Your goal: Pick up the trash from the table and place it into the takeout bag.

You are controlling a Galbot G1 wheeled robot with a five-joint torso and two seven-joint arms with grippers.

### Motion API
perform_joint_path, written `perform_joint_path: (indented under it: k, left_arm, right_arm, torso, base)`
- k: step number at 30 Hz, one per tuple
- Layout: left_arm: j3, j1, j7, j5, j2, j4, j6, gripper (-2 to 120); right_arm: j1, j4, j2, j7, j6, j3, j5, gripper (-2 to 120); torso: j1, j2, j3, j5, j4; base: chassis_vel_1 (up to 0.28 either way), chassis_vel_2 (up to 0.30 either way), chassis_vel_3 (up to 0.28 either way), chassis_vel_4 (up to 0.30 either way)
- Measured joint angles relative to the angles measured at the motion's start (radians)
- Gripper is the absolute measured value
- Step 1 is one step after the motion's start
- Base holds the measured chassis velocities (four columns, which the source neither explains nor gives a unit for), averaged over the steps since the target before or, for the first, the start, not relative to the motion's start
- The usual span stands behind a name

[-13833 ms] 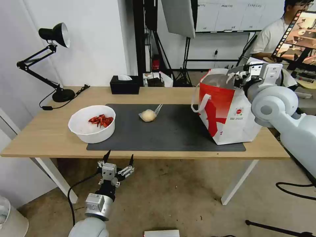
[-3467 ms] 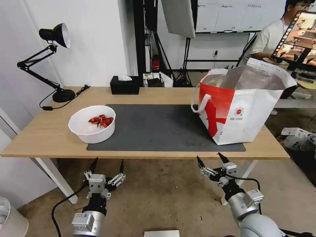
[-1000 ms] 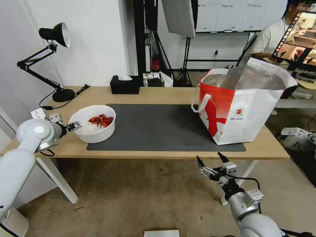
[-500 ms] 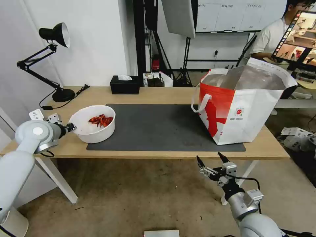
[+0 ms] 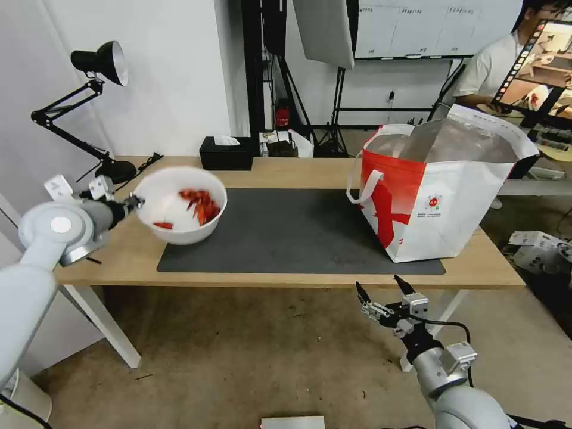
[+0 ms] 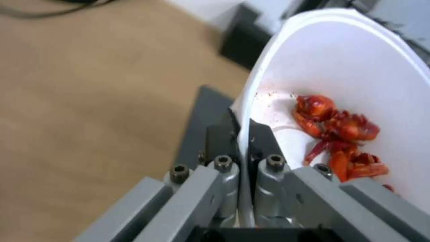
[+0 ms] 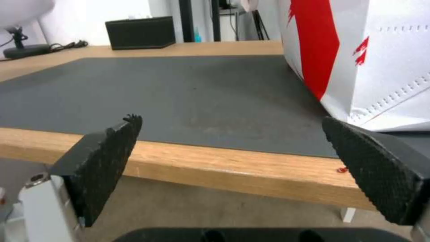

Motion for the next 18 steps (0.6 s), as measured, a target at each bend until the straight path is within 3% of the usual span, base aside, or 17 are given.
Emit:
perform_joint_path:
  k: [6, 8, 9, 11, 12, 14, 15, 18]
  left_arm:
    - [0.139, -0.151, 0.014, 0.023, -0.005, -0.028, -0.047, 0]
    - [0.232, -0.271, 0.011, 0.019, -0.027, -0.016, -0.058, 0]
    - [0.232, -0.271, 0.011, 0.019, -0.027, -0.016, -0.058, 0]
    - [0.331, -0.399, -0.007, 0.004, -0.072, 0.026, -0.061, 0]
    - [0.331, -0.399, -0.007, 0.004, -0.072, 0.026, -0.061, 0]
    - [0.432, -0.517, -0.025, -0.004, -0.143, 0.08, -0.061, 0]
    - [0.432, -0.517, -0.025, -0.004, -0.143, 0.08, -0.061, 0]
    - [0.55, -0.673, -0.044, -0.007, -0.259, 0.153, -0.07, 0]
  right_arm:
    - [0.0, 0.0, 0.0, 0.0, 0.0, 0.0, 0.0, 100]
    - [0.0, 0.0, 0.0, 0.0, 0.0, 0.0, 0.0, 100]
    - [0.0, 0.0, 0.0, 0.0, 0.0, 0.0, 0.0, 100]
    - [0.0, 0.0, 0.0, 0.0, 0.0, 0.0, 0.0, 100]
    - [0.0, 0.0, 0.0, 0.0, 0.0, 0.0, 0.0, 100]
    - [0.0, 0.0, 0.0, 0.0, 0.0, 0.0, 0.0, 100]
    - [0.0, 0.0, 0.0, 0.0, 0.0, 0.0, 0.0, 100]
    - [0.0, 0.0, 0.0, 0.0, 0.0, 0.0, 0.0, 100]
  torso:
    - [0.0, 0.0, 0.0, -0.0001, 0.0001]
    - [0.0, 0.0, 0.0, -0.0001, 0.0]
    - [0.0, 0.0, 0.0, -0.0001, 0.0]
    - [0.0, 0.0, 0.0, 0.0, 0.0001]
    - [0.0, 0.0, 0.0, 0.0, 0.0001]
    - [0.0, 0.0, 0.0, -0.0001, 0.0001]
    - [0.0, 0.0, 0.0, -0.0001, 0.0001]
    - [0.0, 0.0, 0.0, 0.0004, -0.0001]
  base:
    - [0.0, 0.0, 0.0, 0.0]
    - [0.0, 0.0, 0.0, 0.0]
    - [0.0, 0.0, 0.0, 0.0]
    - [0.0, 0.0, 0.0, 0.0]
    - [0.0, 0.0, 0.0, 0.0]
    - [0.0, 0.0, 0.0, 0.0]
    - [0.0, 0.0, 0.0, 0.0]
    - [0.0, 0.0, 0.0, 0.0]
